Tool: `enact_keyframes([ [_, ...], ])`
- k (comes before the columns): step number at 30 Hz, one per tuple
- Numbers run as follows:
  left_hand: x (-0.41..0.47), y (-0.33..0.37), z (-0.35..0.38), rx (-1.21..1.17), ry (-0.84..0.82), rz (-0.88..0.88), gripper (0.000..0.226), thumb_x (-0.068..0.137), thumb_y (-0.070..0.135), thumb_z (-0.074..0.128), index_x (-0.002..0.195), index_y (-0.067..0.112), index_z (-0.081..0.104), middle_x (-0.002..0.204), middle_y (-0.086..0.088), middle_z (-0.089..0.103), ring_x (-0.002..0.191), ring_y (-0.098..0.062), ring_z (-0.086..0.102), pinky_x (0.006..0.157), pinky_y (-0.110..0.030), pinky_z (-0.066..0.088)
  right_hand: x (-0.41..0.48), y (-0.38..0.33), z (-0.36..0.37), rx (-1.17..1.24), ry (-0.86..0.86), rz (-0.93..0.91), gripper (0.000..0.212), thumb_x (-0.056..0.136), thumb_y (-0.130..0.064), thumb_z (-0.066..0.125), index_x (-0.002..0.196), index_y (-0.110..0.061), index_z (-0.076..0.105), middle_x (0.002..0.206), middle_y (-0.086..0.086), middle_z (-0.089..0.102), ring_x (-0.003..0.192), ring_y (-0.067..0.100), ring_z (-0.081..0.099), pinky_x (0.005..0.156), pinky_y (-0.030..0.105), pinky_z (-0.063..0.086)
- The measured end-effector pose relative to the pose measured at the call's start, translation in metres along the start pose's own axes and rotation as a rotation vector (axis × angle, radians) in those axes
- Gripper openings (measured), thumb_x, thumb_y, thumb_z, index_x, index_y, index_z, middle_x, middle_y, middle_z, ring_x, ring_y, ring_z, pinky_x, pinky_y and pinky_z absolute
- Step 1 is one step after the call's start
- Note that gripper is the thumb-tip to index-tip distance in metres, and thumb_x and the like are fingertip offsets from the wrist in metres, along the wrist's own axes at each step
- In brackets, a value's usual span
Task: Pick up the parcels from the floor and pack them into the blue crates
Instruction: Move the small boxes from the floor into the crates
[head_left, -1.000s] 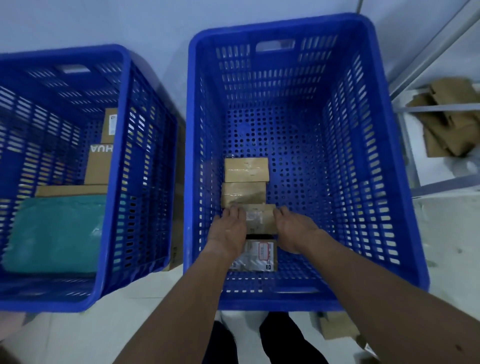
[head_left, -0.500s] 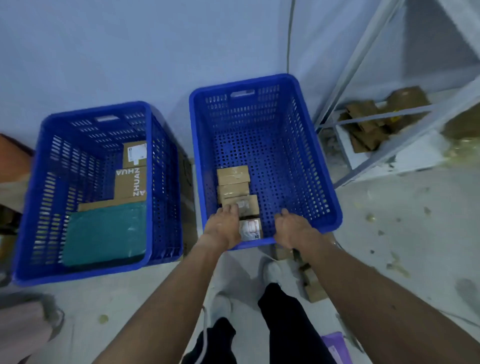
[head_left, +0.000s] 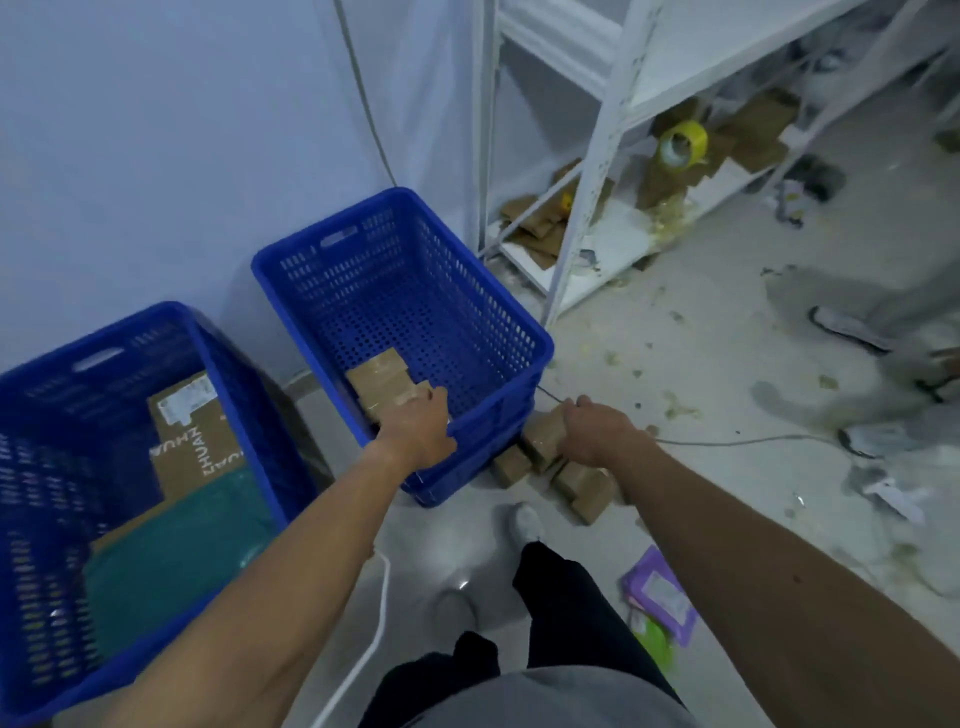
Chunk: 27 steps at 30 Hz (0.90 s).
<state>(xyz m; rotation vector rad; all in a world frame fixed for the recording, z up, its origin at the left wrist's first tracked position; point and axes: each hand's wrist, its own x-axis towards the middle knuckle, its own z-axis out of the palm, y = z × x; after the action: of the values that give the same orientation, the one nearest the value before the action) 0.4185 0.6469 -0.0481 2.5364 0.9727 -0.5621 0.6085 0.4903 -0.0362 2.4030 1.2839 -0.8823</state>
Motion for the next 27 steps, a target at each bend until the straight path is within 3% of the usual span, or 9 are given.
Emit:
enact_keyframes([
  [4, -0.006, 0.036, 0.002, 0.048, -0.028, 0.121, 0.047, 0.091, 0.031, 0.062, 0.127, 0.011, 0.04, 0.121, -0.011, 0.051, 0.099, -0.03, 0.057, 0.079, -0.042, 0.051, -0.048, 0.048, 0.025, 0.085, 0.013, 0.156, 0.05, 0.097, -0.029, 0.044, 0.142, -0.008, 0.041, 0.141, 0.014, 0.041, 0.124, 0.032, 0.049, 0.099, 0.04, 0.042],
  [8, -0.013, 0.076, 0.016, 0.134, -0.045, 0.216, 0.054, 0.091, 0.035, 0.062, 0.133, 0.011, 0.039, 0.129, -0.011, 0.05, 0.105, -0.032, 0.058, 0.08, -0.041, 0.05, -0.09, 0.1, 0.057, 0.135, 0.015, 0.252, 0.05, 0.096, -0.034, 0.049, 0.138, -0.008, 0.044, 0.145, 0.014, 0.041, 0.129, 0.03, 0.048, 0.103, 0.041, 0.044],
  [15, -0.018, 0.157, 0.046, 0.185, -0.128, 0.291, 0.047, 0.093, 0.033, 0.058, 0.13, 0.01, 0.042, 0.128, -0.015, 0.053, 0.113, -0.034, 0.055, 0.088, -0.04, 0.045, -0.151, 0.178, 0.118, 0.254, 0.075, 0.381, 0.046, 0.093, -0.036, 0.052, 0.131, -0.009, 0.05, 0.13, 0.013, 0.051, 0.118, 0.032, 0.055, 0.096, 0.039, 0.045],
  [19, -0.026, 0.226, 0.068, 0.207, -0.176, 0.334, 0.051, 0.09, 0.031, 0.056, 0.134, 0.011, 0.04, 0.126, -0.012, 0.054, 0.109, -0.032, 0.057, 0.09, -0.04, 0.048, -0.186, 0.226, 0.154, 0.266, 0.069, 0.427, 0.046, 0.093, -0.036, 0.052, 0.131, -0.009, 0.05, 0.131, 0.013, 0.05, 0.12, 0.032, 0.055, 0.098, 0.039, 0.043],
  [23, -0.035, 0.295, 0.091, 0.312, -0.19, 0.399, 0.06, 0.089, 0.026, 0.054, 0.144, 0.009, 0.034, 0.136, -0.014, 0.05, 0.114, -0.035, 0.055, 0.083, -0.036, 0.045, -0.216, 0.273, 0.184, 0.312, 0.05, 0.449, 0.044, 0.091, -0.03, 0.052, 0.129, -0.007, 0.05, 0.128, 0.014, 0.051, 0.119, 0.033, 0.055, 0.098, 0.039, 0.043],
  [27, -0.035, 0.349, 0.114, 0.395, -0.219, 0.463, 0.068, 0.09, 0.026, 0.055, 0.149, 0.005, 0.028, 0.142, -0.018, 0.048, 0.126, -0.037, 0.05, 0.097, -0.042, 0.043, -0.234, 0.314, 0.208, 0.339, 0.056, 0.49, 0.039, 0.093, -0.026, 0.05, 0.127, -0.006, 0.051, 0.126, 0.013, 0.052, 0.117, 0.031, 0.056, 0.092, 0.036, 0.046],
])
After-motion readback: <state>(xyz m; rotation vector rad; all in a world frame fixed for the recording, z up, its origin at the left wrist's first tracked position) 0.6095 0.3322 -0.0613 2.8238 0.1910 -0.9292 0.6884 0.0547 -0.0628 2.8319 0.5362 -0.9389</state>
